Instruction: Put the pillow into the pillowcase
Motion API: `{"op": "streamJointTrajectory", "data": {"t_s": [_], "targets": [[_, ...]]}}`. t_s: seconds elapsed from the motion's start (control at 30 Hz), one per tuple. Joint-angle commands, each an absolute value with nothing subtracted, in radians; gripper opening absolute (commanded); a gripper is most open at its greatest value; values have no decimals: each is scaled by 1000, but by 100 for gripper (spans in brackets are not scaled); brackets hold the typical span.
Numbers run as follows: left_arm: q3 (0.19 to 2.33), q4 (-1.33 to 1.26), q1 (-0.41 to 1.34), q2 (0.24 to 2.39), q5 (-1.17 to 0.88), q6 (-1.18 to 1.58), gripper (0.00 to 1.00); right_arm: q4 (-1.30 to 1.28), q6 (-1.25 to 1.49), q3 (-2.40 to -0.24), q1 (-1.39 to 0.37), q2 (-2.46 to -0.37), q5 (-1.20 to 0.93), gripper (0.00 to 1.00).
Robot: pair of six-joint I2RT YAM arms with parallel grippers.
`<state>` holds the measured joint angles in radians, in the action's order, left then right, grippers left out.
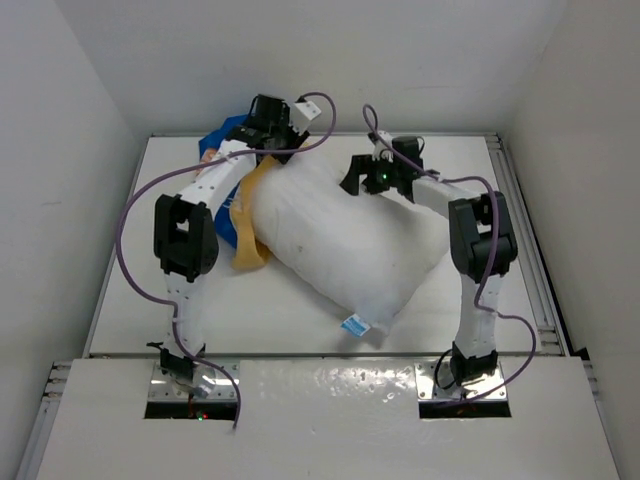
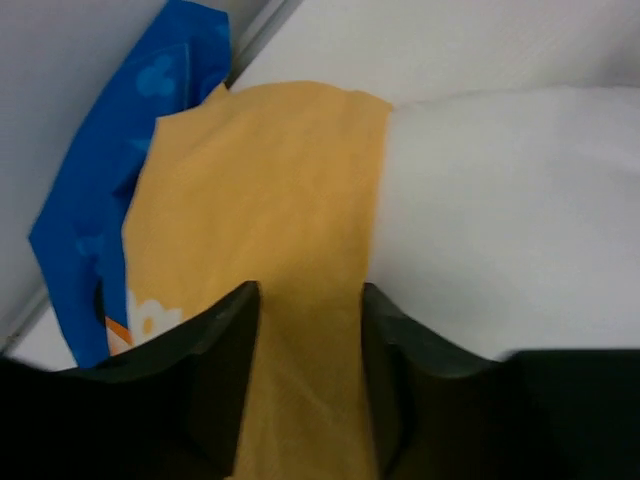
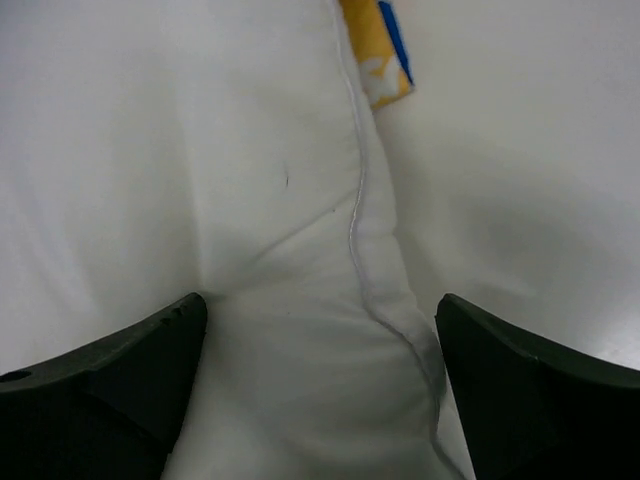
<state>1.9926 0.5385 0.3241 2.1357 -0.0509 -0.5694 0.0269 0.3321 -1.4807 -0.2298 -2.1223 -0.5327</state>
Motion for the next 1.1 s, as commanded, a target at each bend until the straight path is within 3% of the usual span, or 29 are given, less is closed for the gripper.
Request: {"op": "streamJointTrajectory", "data": {"t_s": [0.0, 0.03, 0.07, 0.1, 0.2, 0.5, 0.53, 0.6, 0.63, 0.8, 0.93, 1.0, 1.03, 1.07], "targets": [[2007, 457, 290, 2115, 23, -546, 38, 186, 305, -1268, -282, -1996, -725, 95], [2000, 460, 285, 2111, 5, -542, 29, 214, 330, -1228, -293, -1974, -736, 88], [1994, 465, 284, 2105, -29, -538, 10, 227, 342, -1169, -296, -1951, -741, 80], [1982, 475, 281, 2092, -49, -535, 3, 224, 365, -1145, -304, -1912, -733, 51], [1968, 508, 273, 2060, -107, -540, 0, 242, 400, -1039, -320, -1806, -677, 0], [2000, 699, 314, 1971, -273, -638, 0, 370, 437, -801, -506, -1539, -499, 2], [2012, 728, 327, 1964, -341, -682, 0, 394, 443, -804, -517, -1533, -494, 37], [2031, 812, 365, 1944, -409, -716, 0, 399, 475, -825, -531, -1549, -488, 97], [2042, 840, 379, 1939, -425, -732, 0, 397, 492, -834, -531, -1557, -470, 99], [2025, 957, 429, 1896, -538, -793, 0, 439, 594, -905, -491, -1649, -289, 99], [1977, 950, 448, 1878, -568, -779, 0, 400, 633, -1050, -498, -1799, -392, 99], [1968, 937, 454, 1875, -565, -764, 0, 448, 658, -1033, -524, -1833, -452, 84], [1970, 933, 453, 1875, -568, -758, 0, 507, 666, -1013, -534, -1830, -453, 70], [1970, 931, 454, 1871, -568, -755, 0, 535, 684, -996, -549, -1816, -425, 29]]}}
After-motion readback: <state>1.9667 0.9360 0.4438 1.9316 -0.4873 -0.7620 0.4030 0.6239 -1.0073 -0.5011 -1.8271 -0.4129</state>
